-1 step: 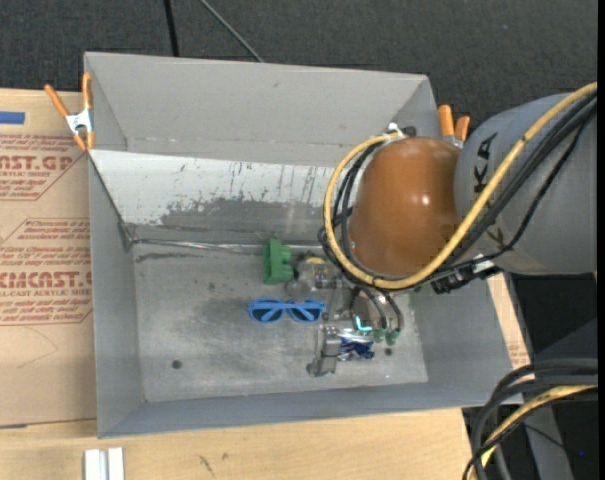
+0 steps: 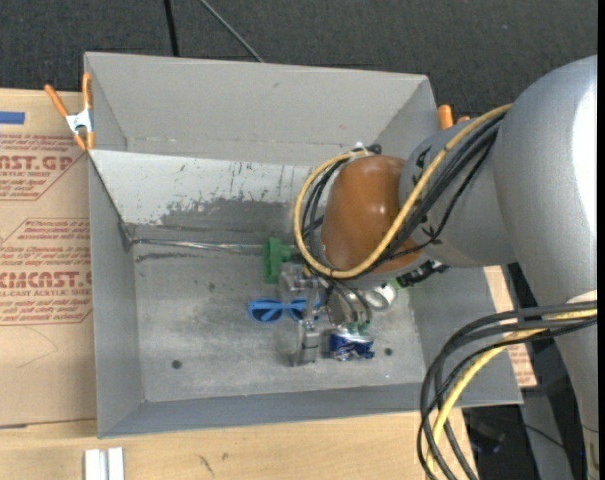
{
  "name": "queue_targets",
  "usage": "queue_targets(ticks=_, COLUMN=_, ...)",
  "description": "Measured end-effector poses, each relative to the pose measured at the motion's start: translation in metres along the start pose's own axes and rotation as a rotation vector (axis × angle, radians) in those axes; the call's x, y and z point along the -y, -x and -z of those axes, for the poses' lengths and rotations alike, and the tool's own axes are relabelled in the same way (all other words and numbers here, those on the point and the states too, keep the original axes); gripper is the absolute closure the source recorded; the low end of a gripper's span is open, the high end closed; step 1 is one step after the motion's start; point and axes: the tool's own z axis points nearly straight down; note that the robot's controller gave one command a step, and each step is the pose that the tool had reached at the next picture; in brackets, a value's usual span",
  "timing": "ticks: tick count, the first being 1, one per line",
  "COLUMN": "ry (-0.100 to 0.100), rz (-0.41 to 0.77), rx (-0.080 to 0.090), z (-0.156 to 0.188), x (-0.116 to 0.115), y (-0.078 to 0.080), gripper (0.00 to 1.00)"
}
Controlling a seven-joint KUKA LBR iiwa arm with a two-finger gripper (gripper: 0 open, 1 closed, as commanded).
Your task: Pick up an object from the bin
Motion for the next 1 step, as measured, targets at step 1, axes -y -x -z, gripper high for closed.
queue_targets(ticks=1, ry=0.001, rz=0.001, rx=-0.004, z=-0.0005, x=-0.0009, y=-0.0011, gripper=0.00)
